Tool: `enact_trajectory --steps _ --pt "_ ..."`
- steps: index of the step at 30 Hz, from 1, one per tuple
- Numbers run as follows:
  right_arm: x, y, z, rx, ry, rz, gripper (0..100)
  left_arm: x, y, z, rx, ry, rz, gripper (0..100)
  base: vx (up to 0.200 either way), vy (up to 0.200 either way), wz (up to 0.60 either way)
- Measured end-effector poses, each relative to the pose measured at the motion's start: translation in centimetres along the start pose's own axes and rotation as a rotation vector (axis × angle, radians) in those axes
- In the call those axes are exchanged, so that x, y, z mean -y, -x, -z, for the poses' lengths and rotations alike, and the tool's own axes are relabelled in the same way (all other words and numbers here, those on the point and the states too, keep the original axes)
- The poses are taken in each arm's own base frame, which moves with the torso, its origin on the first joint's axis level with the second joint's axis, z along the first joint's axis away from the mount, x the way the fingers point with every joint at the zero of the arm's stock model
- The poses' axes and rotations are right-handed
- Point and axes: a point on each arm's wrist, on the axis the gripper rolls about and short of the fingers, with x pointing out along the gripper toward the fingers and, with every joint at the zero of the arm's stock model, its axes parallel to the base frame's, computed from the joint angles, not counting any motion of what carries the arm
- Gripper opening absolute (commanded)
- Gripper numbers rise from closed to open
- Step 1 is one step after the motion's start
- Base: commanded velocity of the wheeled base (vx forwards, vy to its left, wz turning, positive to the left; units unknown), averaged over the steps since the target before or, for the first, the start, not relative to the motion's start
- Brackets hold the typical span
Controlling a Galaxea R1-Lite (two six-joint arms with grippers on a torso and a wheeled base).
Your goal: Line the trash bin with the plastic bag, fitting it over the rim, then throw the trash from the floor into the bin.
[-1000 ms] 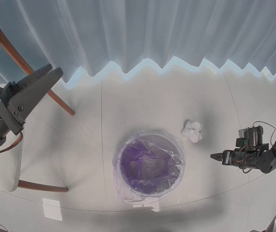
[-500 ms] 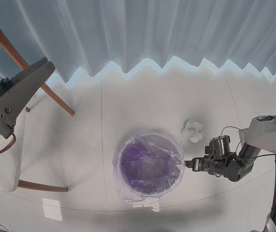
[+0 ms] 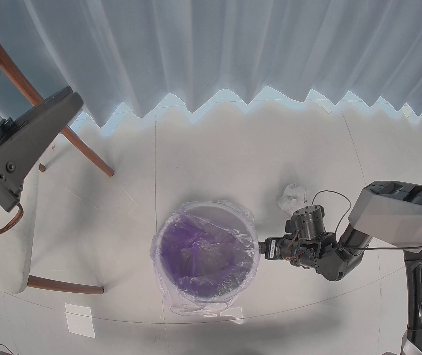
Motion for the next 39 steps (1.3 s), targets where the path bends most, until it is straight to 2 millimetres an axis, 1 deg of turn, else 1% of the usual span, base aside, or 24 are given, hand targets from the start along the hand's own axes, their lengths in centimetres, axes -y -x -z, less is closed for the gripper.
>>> enact_trajectory --steps 5,8,12,14,15,16,21,23,26,29,32,37,39 --pt "-1.6 -1.0 -0.4 0.029 0.007 -0.032 100 0.0 -0.1 -0.1 -0.003 0.003 -0.002 100 0.0 0.0 0.0" --pt "-2.5 -1.5 -0.6 0.046 0.012 -0.049 100 0.1 -0.2 -0.7 0.003 0.01 -0.003 100 0.0 0.0 0.0" --pt "-2.7 -1.4 -0.5 0.048 0.011 -0.045 100 0.2 -0.1 -1.5 0.011 0.047 -0.007 100 0.0 0.0 0.0" --pt "-2.3 -0.8 -1.1 0.061 0.001 -0.038 100 0.4 0.0 -1.9 0.014 0.076 -0.009 100 0.0 0.0 0.0" --pt "-1.8 -0.3 -1.7 0.076 -0.01 -0.031 100 0.4 0.1 -2.1 0.014 0.094 -0.009 100 0.0 0.0 0.0" --pt "-1.2 0.2 -2.5 0.094 -0.023 -0.02 100 0.5 0.2 -2.3 0.013 0.111 -0.01 100 0.0 0.0 0.0" --pt "2.6 3.3 -6.4 0.16 -0.096 0.043 100 0.7 0.6 -3.0 0.005 0.153 -0.022 100 0.0 -0.2 0.0" --pt "4.0 4.6 -7.1 0.141 -0.124 0.073 100 0.6 0.8 -3.2 0.005 0.155 -0.027 100 0.0 -0.2 0.0" --pt "5.3 6.2 -7.9 0.12 -0.155 0.093 100 0.5 1.1 -3.4 0.0 0.155 -0.027 100 0.0 -0.2 0.0" --pt "5.8 6.7 -8.3 0.13 -0.162 0.098 100 0.5 1.2 -3.6 0.002 0.152 -0.031 100 0.0 -0.2 0.0" --pt "5.8 6.5 -8.6 0.141 -0.158 0.094 100 0.4 1.4 -3.7 0.005 0.147 -0.036 100 0.0 -0.2 0.0" --pt "5.3 5.5 -9.6 0.164 -0.139 0.076 100 0.3 1.5 -3.9 0.012 0.137 -0.051 100 0.0 -0.2 0.0" --pt "5.3 4.8 -10.0 0.167 -0.126 0.074 100 0.3 1.6 -4.0 0.015 0.133 -0.058 100 0.0 0.0 0.0"
